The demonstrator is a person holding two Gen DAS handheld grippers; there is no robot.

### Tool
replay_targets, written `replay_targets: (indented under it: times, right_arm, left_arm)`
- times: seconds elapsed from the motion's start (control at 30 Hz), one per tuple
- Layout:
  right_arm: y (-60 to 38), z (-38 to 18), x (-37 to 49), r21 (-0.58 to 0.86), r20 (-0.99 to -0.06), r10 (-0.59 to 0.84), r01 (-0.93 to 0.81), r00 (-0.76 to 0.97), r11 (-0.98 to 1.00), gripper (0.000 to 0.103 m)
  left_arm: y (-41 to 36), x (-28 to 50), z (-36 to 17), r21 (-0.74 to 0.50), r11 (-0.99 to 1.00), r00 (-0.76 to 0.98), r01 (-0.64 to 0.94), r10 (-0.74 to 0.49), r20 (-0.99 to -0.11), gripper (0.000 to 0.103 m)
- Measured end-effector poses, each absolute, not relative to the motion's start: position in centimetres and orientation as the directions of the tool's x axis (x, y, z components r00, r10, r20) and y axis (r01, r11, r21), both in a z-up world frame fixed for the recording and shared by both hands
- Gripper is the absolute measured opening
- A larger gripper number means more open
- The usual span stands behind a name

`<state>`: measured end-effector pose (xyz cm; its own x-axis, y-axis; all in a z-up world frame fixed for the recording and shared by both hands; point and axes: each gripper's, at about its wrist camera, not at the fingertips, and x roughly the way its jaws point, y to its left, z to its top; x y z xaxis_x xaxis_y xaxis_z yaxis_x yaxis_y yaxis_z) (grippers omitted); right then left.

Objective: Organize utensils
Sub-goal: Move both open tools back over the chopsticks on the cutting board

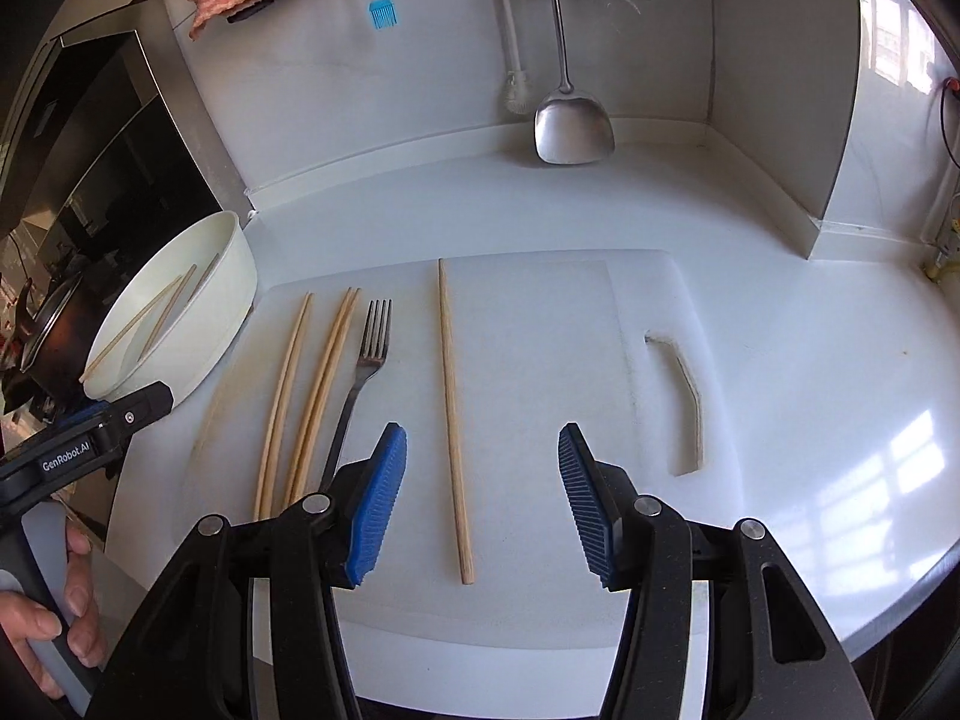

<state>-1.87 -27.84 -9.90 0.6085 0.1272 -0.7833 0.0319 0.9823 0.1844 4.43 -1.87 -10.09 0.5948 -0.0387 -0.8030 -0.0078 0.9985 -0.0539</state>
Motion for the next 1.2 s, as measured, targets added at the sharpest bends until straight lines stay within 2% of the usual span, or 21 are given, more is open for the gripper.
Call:
replay_targets:
  times: [0.2,0.4,0.6,0.8,1.2]
  right_arm:
    - [-28.2,-11.8,-0.4,0.225,-0.761,0.159,0.026,0.628,0.974,0.051]
    - [-26.9,-13.8,1.1,0.208,-0.755,0.162,-0.003,0.636,0.978,0.051]
    - [-26.2,-14.8,1.8,0.172,-0.754,0.138,-0.010,0.642,0.985,0.051]
    - [-25.7,-15.2,2.0,0.162,-0.760,0.142,-0.027,0.635,0.986,0.051]
    - [-26.2,-15.6,2.1,0.164,-0.757,0.137,-0.018,0.639,0.986,0.051]
  left_arm:
    - [-2.7,4.7,-12.4,-0.011,1.000,0.590,0.005,-0.012,-0.807,0.097]
    - [-2.6,5.5,-14.3,-0.034,0.999,0.623,-0.020,-0.015,-0.782,0.097]
    - [-3.5,6.0,-15.6,0.025,1.000,0.641,-0.008,0.024,-0.767,0.097]
    - [-3.2,6.3,-16.5,-0.041,0.999,0.614,-0.033,-0.012,-0.789,0.097]
    - [-3.7,6.9,-17.2,-0.042,0.998,0.606,-0.043,-0.008,-0.795,0.097]
